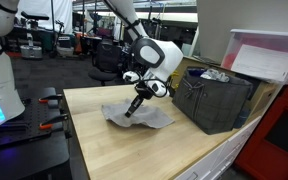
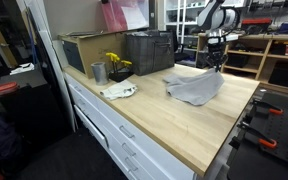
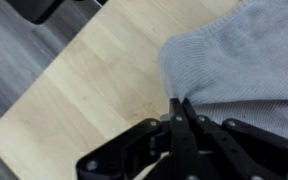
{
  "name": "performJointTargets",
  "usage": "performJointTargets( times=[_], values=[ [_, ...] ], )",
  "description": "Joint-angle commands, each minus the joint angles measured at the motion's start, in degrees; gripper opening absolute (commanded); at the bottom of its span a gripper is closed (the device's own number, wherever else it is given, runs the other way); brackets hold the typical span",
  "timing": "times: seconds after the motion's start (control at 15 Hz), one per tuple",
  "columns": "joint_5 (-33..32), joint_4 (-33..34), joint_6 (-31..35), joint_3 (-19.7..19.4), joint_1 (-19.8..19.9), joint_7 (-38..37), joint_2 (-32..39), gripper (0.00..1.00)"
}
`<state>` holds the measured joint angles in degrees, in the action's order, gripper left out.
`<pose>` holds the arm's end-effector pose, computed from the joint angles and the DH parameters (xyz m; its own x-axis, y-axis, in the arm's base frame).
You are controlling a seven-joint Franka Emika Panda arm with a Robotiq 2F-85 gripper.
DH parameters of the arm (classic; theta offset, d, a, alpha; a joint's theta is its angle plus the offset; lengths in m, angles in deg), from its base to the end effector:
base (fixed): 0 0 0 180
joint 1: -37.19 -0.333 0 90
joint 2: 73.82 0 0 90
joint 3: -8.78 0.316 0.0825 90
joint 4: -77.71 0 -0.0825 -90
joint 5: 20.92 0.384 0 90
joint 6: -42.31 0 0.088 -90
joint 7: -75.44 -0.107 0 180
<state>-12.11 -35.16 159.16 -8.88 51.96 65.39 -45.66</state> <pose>0.4838 -0.2961 0.2041 0.6099 -0.7021 -0.3674 -0.7213 -0.6839 0.1096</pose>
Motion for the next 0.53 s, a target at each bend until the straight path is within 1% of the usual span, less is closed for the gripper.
performJointTargets(
  times=[0.0, 0.13, 0.2, 0.4, 0.47],
  values=[
    [-10.8, -3.93, -3.51, -1.9, -3.35, -5.7, -7.86, 0.35],
    [-14.61, -4.16, -5.27, -1.47, -3.93, -7.72, -10.45, 0.49],
    [-15.53, -4.15, -5.66, -1.13, -4.0, -8.55, -11.5, 0.58],
    [-14.23, -4.21, -6.06, 0.88, -3.69, -6.05, -14.13, 0.8],
    [-13.5, -4.3, -5.04, 1.83, -3.78, -4.88, -14.41, 0.88]
  ],
)
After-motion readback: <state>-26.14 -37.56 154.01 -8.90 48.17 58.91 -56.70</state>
